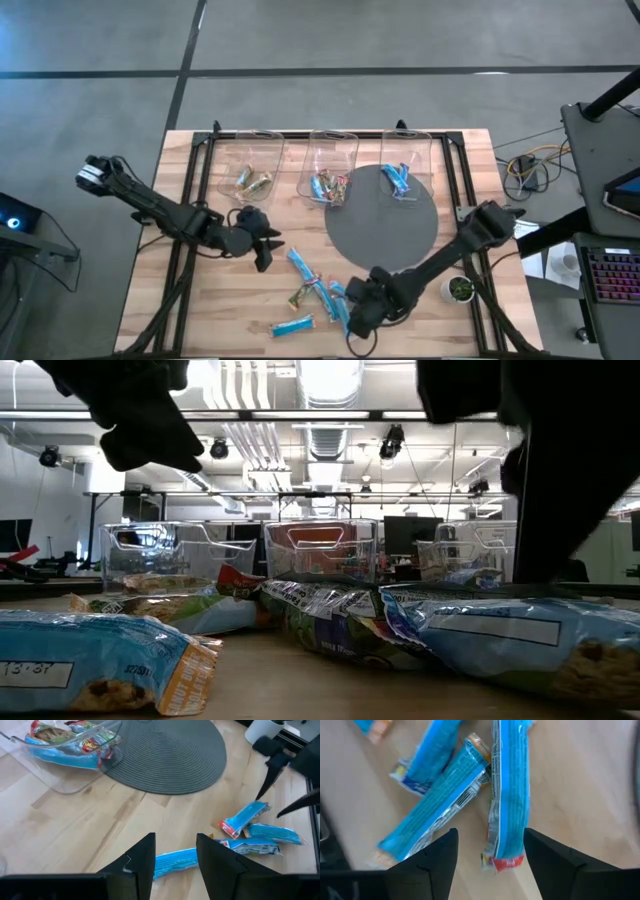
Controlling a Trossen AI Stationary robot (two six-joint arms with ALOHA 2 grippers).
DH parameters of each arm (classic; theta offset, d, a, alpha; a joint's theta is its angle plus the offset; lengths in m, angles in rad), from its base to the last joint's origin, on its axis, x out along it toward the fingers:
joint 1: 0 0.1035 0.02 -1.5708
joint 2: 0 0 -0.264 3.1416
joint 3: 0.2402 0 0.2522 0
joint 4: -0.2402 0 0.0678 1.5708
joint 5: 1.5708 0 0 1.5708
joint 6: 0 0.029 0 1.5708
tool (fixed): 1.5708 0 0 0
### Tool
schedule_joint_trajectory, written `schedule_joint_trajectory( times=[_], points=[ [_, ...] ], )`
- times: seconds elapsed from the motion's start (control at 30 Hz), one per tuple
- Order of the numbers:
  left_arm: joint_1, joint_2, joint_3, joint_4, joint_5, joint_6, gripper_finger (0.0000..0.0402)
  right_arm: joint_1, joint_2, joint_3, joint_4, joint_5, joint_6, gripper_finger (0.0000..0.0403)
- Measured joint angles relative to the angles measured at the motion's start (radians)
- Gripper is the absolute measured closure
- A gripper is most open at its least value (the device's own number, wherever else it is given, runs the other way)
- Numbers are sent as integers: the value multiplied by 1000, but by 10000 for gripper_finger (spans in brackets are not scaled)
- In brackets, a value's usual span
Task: Pick and place Granola Bars by type
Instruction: Put the red granola bar into the middle transparent bin
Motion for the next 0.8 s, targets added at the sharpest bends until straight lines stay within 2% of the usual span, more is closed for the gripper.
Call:
schedule_joint_trajectory(
  times=[0.17,0.43,0.53,0.8],
  points=[
    [0,0,0,3,0,4,275,-2,69,6,-2,11,10,188],
    [0,0,0,3,0,2,275,-8,90,11,-2,20,127,194],
    [0,0,0,3,0,-1,275,-10,84,8,-6,43,130,220],
    [0,0,0,3,-7,-21,275,-41,78,-4,2,49,128,338]
  ],
)
